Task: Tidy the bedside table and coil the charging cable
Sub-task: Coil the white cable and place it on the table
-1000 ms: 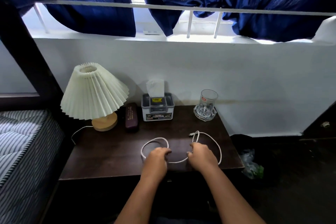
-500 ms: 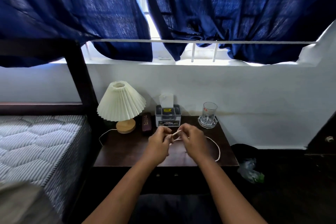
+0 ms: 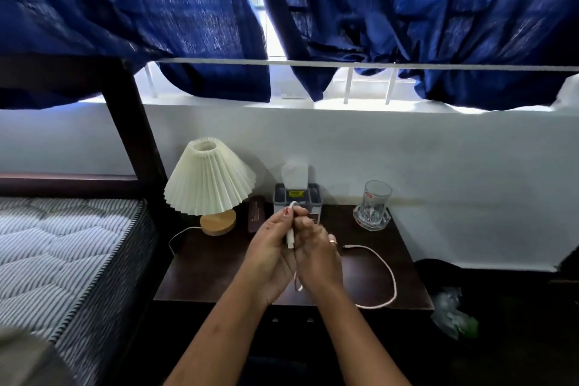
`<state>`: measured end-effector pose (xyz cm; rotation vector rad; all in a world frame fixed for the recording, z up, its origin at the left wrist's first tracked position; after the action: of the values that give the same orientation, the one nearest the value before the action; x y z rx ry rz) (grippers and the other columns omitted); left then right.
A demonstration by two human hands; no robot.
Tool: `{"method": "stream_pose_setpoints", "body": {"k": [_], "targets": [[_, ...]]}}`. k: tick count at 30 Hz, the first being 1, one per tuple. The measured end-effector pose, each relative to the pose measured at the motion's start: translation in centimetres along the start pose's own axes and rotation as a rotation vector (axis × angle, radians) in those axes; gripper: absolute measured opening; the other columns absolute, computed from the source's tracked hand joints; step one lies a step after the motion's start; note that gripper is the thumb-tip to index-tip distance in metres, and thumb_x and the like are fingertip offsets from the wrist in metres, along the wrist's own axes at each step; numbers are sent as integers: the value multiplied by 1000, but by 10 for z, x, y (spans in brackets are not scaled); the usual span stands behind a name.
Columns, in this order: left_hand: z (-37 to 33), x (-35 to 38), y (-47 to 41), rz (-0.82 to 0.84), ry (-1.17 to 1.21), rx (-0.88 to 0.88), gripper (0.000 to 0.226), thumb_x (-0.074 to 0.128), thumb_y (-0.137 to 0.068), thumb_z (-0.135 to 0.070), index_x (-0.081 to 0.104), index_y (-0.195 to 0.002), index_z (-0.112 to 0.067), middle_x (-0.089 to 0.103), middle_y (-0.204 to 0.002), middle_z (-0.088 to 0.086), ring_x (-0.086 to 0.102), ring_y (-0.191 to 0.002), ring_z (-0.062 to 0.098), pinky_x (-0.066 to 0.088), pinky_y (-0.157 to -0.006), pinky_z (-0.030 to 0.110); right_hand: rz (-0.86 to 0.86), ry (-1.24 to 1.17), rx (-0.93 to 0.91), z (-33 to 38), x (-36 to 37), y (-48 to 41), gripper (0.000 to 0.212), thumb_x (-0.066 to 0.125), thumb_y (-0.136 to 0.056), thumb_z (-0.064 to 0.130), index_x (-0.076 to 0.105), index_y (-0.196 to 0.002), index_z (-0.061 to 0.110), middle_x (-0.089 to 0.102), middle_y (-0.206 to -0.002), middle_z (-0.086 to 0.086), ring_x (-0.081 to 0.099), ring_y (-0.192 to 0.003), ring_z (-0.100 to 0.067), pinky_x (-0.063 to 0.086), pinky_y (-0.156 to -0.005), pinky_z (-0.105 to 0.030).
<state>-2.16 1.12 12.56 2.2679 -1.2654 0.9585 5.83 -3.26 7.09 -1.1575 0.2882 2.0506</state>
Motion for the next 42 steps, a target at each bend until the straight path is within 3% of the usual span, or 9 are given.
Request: {"method": "stream_pose_setpoints", "body": {"k": [4, 8, 11, 13, 16, 21, 30, 37, 42], "targets": [[2, -46, -37, -109, 31, 36, 25, 44, -90, -22, 65, -79, -15, 75, -88, 7, 68, -98, 14, 51, -88, 32, 193, 178, 56, -22, 36, -9, 25, 57, -82, 23, 49, -105, 26, 48, -119, 1, 42, -117, -24, 37, -93, -38], [17, -78, -73, -366, -119, 152, 26, 40, -96, -15, 59, -78, -17, 65, -113, 0, 54, -115, 11, 37, -98, 32, 211, 178, -11, -17, 46, -29, 29, 48, -80, 8, 48, -100, 28, 49, -119, 4, 35, -121, -21, 29, -93, -42], [23, -89, -84, -510, -589, 248, 22, 41, -97, -17, 59, -108, -14, 59, -98, -8, 51, -104, 5, 35, -85, 15, 264, 137, -98, -3, 48, -31, 33, 43, -79, 2, 47, -99, 28, 59, -111, 2, 46, -116, -20, 27, -94, -41], [26, -97, -84, -478, -995, 288, 18, 42, -96, -17, 59, -98, -11, 56, -104, -4, 47, -106, 5, 32, -79, 12, 305, 140, -139, 1, 47, -31, 29, 41, -84, 7, 47, -105, 27, 64, -110, -1, 53, -111, -24, 32, -89, -41], [33, -100, -79, -399, -1333, 203, 22, 41, -95, -19, 53, -80, -9, 60, -98, 0, 49, -103, 18, 36, -89, 30, 255, 211, -200, -2, 35, -33, 26, 38, -88, 12, 51, -108, 24, 66, -110, -3, 53, -108, -28, 33, -80, -39], [35, -104, -65, -450, -1617, 90, 22, 32, -96, -31, 38, -77, -22, 59, -77, 5, 56, -75, 30, 41, -62, 37, 142, 306, -244, -11, 20, -33, 18, 43, -91, 23, 58, -99, 26, 67, -102, 0, 49, -106, -24, 23, -72, -36], [33, -113, -65, -417, -1678, 71, 17, 34, -93, -18, 51, -90, -23, 64, -85, 8, 59, -82, 31, 41, -66, 36, 55, 252, -200, -13, 3, -38, 32, 57, -77, 56, 61, -82, 24, 70, -88, 4, 63, -87, -20, 37, -63, -28], [15, -120, -59, -485, -2013, 110, 56, 31, -86, 0, 35, -136, -24, 66, -101, 0, 60, -104, 19, 11, -117, 38, 562, 331, 33, -29, -2, -38, 80, 39, -57, 90, 62, -61, 14, 68, -70, -1, 64, -72, -19, 39, -57, -27], [8, -128, -58, -412, -1948, 12, 58, 31, -85, 3, 38, -135, -26, 65, -103, 1, 56, -106, 21, 19, -115, 38, 539, -164, -90, -41, -15, -46, 49, 58, -75, 64, 63, -51, 21, 36, -38, 6, 36, -40, -2, 28, -47, -20]]}}
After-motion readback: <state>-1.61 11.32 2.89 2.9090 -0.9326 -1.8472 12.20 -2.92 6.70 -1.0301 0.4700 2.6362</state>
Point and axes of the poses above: each hand's wrist, its own y-axis away from the middle knuckle, its own x-axis out of the palm, z = x × y, the point moved 1 cm from there along -y, towards the middle knuckle
